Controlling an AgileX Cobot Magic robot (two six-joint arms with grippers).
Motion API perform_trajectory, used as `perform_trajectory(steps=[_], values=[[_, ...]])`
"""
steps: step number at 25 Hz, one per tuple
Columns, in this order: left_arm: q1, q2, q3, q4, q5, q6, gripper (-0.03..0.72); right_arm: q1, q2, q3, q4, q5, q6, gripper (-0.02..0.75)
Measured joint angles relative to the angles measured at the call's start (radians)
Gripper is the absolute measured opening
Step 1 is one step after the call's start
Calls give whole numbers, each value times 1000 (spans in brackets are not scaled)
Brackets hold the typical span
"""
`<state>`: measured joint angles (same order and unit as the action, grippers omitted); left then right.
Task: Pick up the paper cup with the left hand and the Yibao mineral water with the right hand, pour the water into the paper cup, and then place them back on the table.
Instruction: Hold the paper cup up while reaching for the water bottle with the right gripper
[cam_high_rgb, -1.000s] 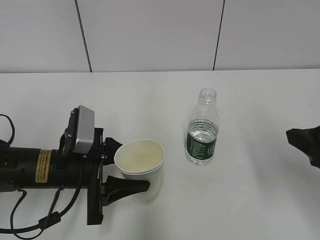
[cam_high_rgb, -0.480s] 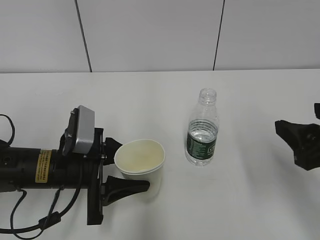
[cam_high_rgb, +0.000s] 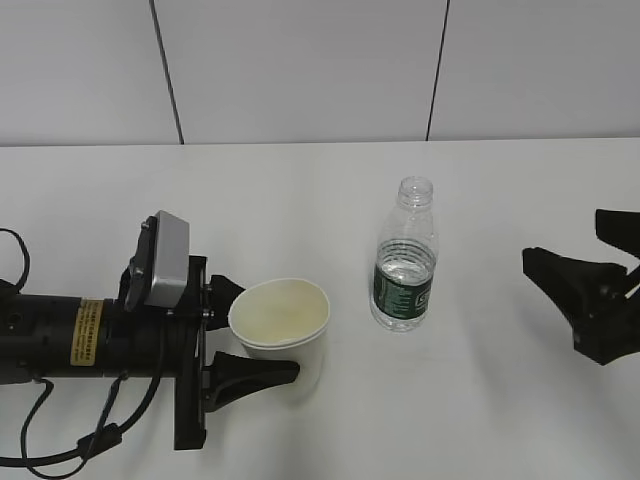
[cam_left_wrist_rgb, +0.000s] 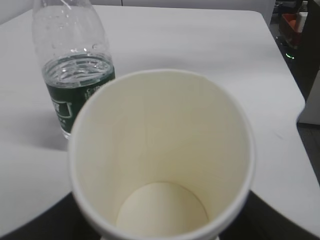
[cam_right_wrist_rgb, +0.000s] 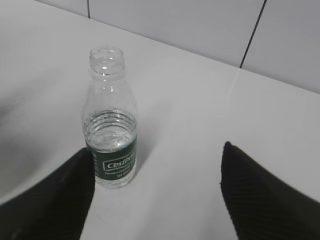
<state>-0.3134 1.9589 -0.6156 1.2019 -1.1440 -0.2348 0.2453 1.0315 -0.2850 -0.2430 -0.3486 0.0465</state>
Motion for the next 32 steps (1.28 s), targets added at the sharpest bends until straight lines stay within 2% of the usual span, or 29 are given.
perform_trajectory(steps=[6, 12, 21, 28, 32], values=[[0, 0, 0, 0, 0, 0, 431, 0, 98, 87, -33, -251, 25, 573], [0, 0, 0, 0, 0, 0, 431, 0, 221, 100, -35, -357, 27, 573], [0, 0, 0, 0, 0, 0, 431, 0, 447, 107, -53, -634, 29, 573], [0, 0, 0, 0, 0, 0, 431, 0, 599, 109, -54, -768, -25, 573], [0, 0, 0, 0, 0, 0, 431, 0, 677, 107, -56, -787, -46, 573]])
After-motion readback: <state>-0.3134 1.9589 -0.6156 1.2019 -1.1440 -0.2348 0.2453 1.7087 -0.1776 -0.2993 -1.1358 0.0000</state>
